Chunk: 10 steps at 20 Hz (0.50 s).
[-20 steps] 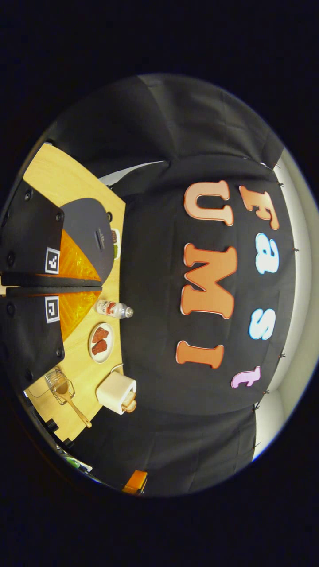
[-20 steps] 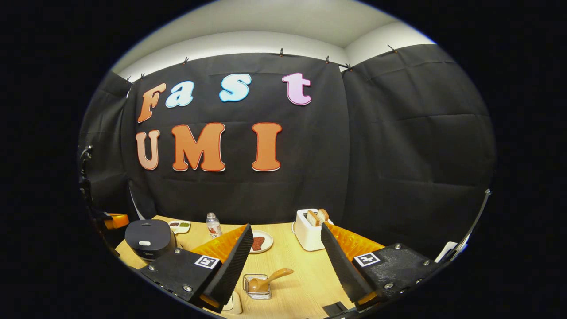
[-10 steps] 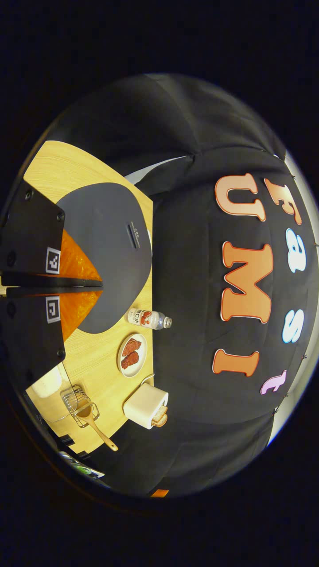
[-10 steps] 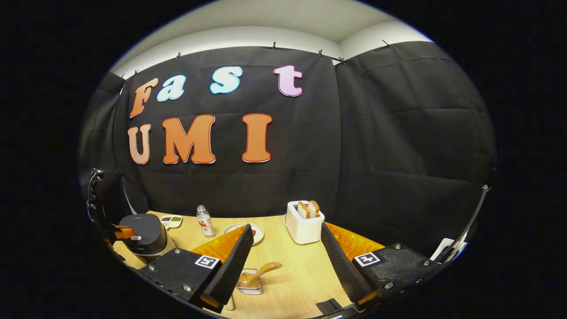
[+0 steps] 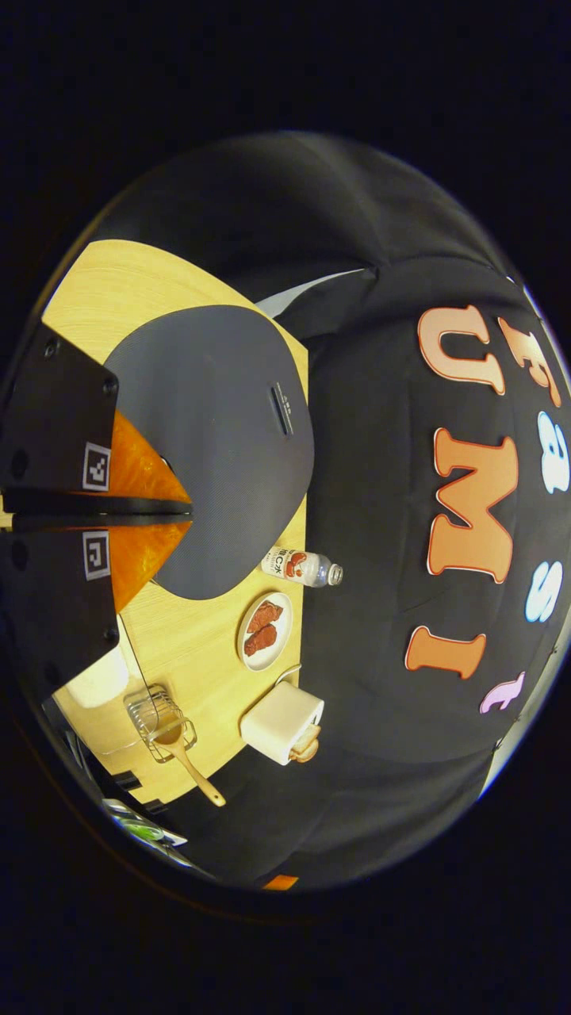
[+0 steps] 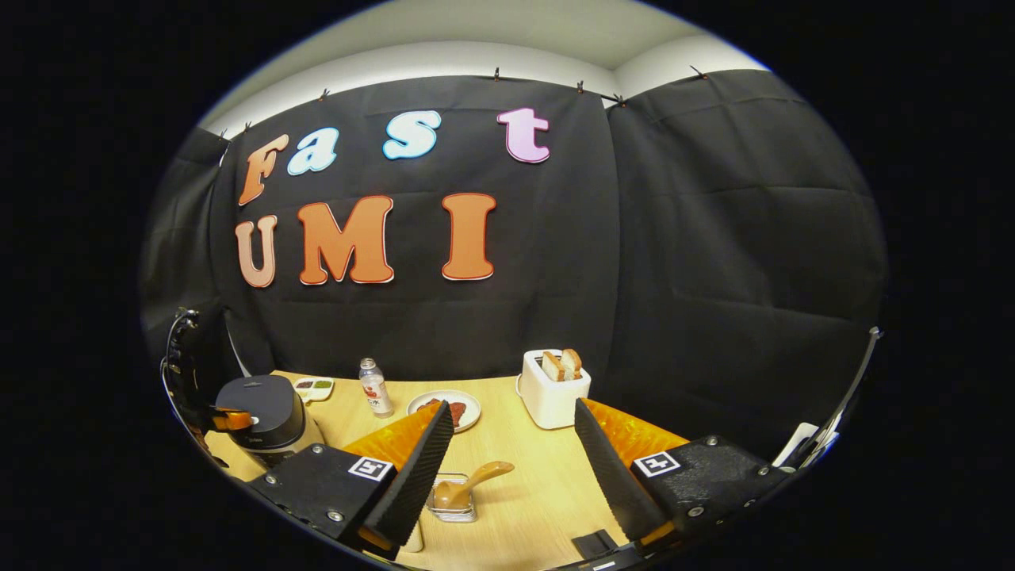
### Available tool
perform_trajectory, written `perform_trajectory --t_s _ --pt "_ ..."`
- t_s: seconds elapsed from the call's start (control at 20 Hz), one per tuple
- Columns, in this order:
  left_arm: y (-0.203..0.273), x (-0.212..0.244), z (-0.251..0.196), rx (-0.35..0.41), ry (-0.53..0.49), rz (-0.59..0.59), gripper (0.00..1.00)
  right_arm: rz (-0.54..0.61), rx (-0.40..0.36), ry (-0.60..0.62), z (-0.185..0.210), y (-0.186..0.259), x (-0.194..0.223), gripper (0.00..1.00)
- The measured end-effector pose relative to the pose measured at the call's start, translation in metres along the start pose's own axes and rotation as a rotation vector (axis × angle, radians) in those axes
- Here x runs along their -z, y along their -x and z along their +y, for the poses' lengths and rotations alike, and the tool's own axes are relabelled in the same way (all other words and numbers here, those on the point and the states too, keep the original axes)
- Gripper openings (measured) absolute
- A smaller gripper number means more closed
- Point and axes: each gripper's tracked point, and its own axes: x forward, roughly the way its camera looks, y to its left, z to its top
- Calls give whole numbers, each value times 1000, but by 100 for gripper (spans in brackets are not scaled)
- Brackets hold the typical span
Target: Close the left gripper, press the button to open the rice cooker; take a wooden spoon from the chopstick holder with the right hand, scoop a spoonful of rice and pour it into the rice cooker, then put the wooden spoon back into the chopstick holder.
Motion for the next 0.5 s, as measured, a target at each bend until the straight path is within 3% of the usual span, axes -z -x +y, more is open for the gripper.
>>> perform_trajectory --t_s 0.25,0.5 --pt "14 -18 2 -62 -47 -82 5 -5 -22 -6 4 3 -1 95" --pt "83 -117 4 -103 -33 -315 5 -39 -24 -15 0 2 -9 95"
